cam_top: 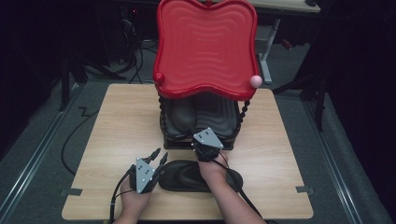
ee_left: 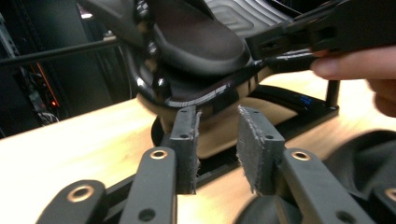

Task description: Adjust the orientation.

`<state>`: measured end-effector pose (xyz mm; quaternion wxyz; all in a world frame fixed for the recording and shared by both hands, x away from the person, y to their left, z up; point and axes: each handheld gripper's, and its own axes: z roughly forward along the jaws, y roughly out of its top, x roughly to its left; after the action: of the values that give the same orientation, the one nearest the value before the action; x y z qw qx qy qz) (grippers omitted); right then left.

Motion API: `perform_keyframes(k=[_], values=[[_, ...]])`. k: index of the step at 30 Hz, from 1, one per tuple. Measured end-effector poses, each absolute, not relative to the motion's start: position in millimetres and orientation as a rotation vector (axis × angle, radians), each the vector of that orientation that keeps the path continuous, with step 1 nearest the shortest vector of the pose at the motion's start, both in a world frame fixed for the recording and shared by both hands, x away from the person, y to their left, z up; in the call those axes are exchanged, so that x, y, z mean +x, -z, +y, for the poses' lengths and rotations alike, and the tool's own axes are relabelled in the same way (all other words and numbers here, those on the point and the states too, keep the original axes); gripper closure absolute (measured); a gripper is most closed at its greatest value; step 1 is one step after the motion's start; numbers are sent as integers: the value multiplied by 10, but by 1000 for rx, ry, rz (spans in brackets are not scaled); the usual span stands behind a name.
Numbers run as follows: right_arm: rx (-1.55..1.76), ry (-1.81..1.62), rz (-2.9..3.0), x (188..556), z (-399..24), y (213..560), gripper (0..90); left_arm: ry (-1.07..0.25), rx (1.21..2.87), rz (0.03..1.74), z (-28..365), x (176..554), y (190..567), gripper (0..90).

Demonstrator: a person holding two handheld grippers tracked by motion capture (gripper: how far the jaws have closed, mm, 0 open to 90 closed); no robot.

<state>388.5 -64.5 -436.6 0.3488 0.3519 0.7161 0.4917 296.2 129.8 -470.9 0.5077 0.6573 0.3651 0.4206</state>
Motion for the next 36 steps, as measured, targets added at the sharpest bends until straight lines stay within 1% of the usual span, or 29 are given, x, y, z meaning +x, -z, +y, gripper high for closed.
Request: perform_keyframes(k=[2, 6, 10, 13, 16, 23, 26, 36], values=[[905, -1306, 1828, 3898, -718, 4330, 881, -1024, 1565, 891, 1215, 3076, 4697, 734], [903, -1363, 1775, 3991, -826, 4236, 874, -1017, 1495, 921, 1051, 3306, 4662, 837], [898, -1399, 1721, 4138, -837, 4140, 855, -1040, 1430, 909, 896, 3458, 4638, 885], [889, -1449, 1678, 4241, -786, 4077, 806, -1058, 1414, 884, 803, 3526, 4651, 885], [871, -1461, 1654, 4349, -676, 4043, 777, -1038, 1402, 899, 771, 3609, 4671, 886], [891, -1404, 1652, 4581, -447, 4016, 785, -1027, 1432, 908, 776, 3677, 4710, 895], [924, -1368, 1665, 4635, -442, 4013, 845, -1035, 1447, 903, 764, 3687, 4697, 896], [949, -1343, 1594, 4541, -567, 4057, 844, -1048, 1468, 950, 751, 3714, 4647, 897]])
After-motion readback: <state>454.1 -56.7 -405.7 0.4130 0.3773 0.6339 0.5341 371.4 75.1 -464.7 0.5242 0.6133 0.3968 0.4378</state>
